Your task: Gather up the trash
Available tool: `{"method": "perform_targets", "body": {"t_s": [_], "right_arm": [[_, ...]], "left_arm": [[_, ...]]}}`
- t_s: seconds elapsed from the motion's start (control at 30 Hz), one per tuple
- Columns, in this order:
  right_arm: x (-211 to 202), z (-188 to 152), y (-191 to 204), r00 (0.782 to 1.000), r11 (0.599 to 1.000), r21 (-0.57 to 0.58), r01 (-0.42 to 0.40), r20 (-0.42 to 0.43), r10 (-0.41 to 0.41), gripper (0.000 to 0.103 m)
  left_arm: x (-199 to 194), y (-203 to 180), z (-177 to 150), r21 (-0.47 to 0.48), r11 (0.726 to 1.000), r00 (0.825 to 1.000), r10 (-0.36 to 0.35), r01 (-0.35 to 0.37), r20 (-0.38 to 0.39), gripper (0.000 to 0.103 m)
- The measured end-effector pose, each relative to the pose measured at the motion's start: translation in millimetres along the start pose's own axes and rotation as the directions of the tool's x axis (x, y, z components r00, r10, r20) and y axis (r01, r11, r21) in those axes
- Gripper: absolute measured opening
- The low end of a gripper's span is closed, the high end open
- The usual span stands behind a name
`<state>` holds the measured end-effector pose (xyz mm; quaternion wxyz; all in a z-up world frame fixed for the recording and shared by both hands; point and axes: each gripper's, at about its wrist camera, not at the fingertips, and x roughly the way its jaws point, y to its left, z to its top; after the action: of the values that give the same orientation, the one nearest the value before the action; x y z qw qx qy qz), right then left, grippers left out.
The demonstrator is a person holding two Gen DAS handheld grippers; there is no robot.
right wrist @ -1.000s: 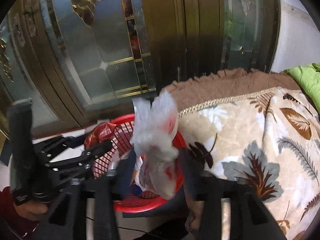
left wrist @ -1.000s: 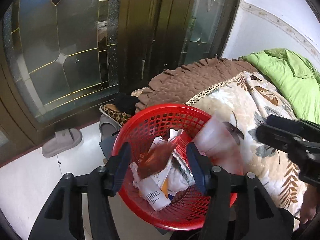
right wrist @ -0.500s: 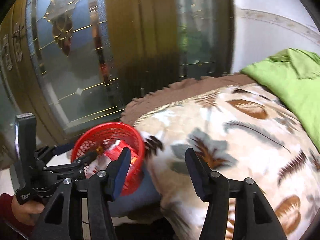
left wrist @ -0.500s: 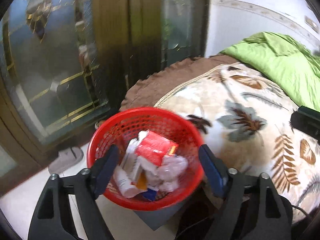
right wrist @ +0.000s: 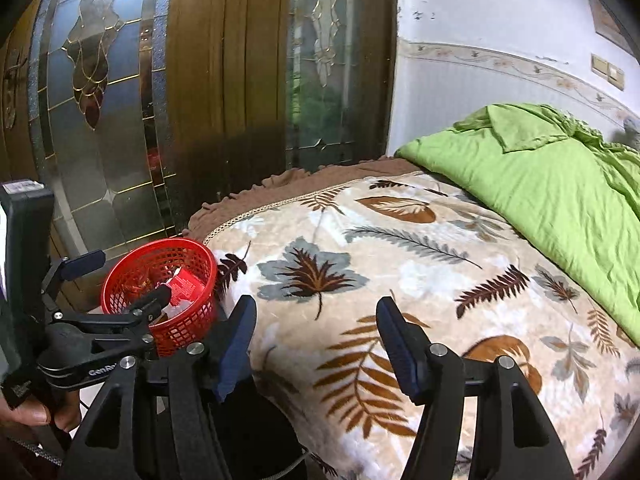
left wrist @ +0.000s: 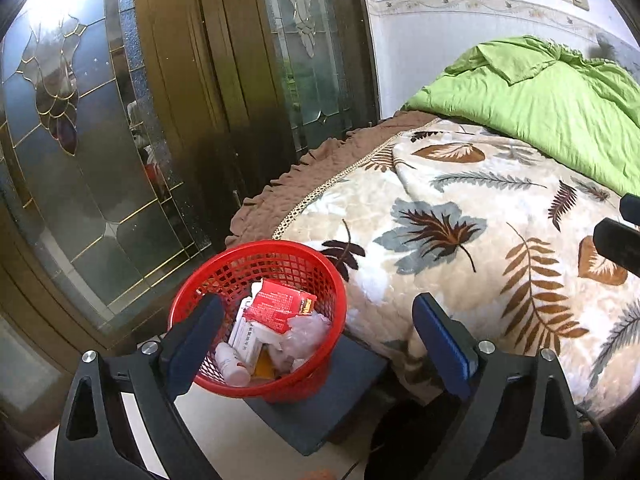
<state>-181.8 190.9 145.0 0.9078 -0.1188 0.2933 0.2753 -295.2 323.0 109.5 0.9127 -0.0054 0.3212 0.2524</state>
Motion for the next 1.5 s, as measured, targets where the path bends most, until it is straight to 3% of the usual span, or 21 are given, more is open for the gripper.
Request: {"method": "perform_targets", "body": {"t_s": [0.17, 0.47, 1.5], "right_arm": [[-3.5, -2.3, -2.2, 1.0, 1.0, 0.004, 0.018, -0.001, -0.018, 0.067], [-3.6, -3.2, -0.4, 1.0, 1.0, 0.005, 0.008, -0.003, -0.008, 0.067], [7.5, -8.4, 4.9, 0.999, 1.0, -0.002, 0.022, -0.045, -0.022, 0.076]], "left_arm": [[-1.4, 2.3, -0.5, -0.016, 1.0, 1.0, -0.016, 0.016, -0.002, 0.095], [3.6, 3.1, -2.6, -0.015, 1.0, 1.0, 0.024, -0.024, -0.014, 0.095], [11.7, 9.5, -8.3, -0.042, 0.999, 0.999, -0.02, 0.019, -0.034, 0.095]]}}
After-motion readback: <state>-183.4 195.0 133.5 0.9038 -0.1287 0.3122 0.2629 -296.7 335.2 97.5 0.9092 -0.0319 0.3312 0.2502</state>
